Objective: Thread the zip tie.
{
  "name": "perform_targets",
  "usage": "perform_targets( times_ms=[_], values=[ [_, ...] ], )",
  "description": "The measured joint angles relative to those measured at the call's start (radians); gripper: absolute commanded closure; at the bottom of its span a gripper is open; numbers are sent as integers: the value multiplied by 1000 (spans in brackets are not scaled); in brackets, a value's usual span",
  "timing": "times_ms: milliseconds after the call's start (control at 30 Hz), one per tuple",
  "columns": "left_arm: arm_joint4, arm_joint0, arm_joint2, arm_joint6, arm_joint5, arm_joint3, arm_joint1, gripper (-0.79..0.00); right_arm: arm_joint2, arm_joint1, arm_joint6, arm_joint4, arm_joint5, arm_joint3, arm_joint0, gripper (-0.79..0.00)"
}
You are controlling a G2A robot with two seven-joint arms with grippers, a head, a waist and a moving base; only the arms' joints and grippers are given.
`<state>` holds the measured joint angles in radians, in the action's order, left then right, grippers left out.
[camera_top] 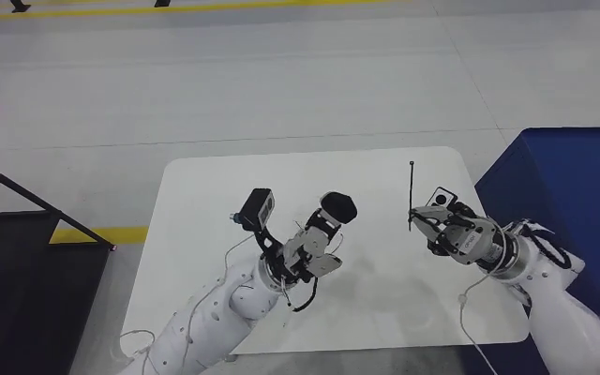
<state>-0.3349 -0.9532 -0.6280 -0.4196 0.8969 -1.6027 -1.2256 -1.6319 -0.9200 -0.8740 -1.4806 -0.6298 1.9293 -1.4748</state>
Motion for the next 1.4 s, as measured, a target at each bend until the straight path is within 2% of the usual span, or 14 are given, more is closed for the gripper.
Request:
perform_targets(
  times_ms=[67,167,267,367,433,500,633,667,700,800,867,933,1000,1400],
  values=[
    [233,-23,37,124,-79,-51,3,-785,-7,0,16,13,8,12,-8,0],
    [632,-36,70,310,-273,-108,7,-785,-12,0,28,43,25,19,-9,0],
    [859,-34,67,323,-320,-102,7,-785,-11,0,27,41,24,18,-8,0],
    [878,-37,69,266,-255,-104,5,-785,-17,-2,47,54,46,22,-11,0],
    [868,-65,79,250,-286,-135,-3,-785,-15,-7,87,58,106,31,-23,0],
    [946,-82,70,290,-322,-166,-9,-785,-11,-12,111,41,165,35,-32,0],
    [1129,-95,56,423,-335,-151,-21,-785,-7,-18,144,68,233,51,-43,0],
    [1170,-102,59,441,-337,-153,-27,-702,0,-20,148,80,240,57,-48,0],
    [1199,-107,61,451,-339,-155,-32,-539,6,-21,151,92,245,62,-51,0],
    [1263,-115,71,491,-352,-154,-48,-366,29,-24,164,139,269,72,-60,0],
    [1268,-118,76,520,-350,-146,-59,-305,47,-27,170,160,281,76,-64,0],
    [1265,-123,77,529,-336,-140,-68,-283,60,-29,174,176,290,80,-64,0],
    [1266,-127,72,533,-320,-136,-78,-203,70,-31,178,187,302,81,-64,0],
    [1246,-173,24,574,-322,-131,-109,-203,76,-41,190,195,308,83,-66,0]
  ],
)
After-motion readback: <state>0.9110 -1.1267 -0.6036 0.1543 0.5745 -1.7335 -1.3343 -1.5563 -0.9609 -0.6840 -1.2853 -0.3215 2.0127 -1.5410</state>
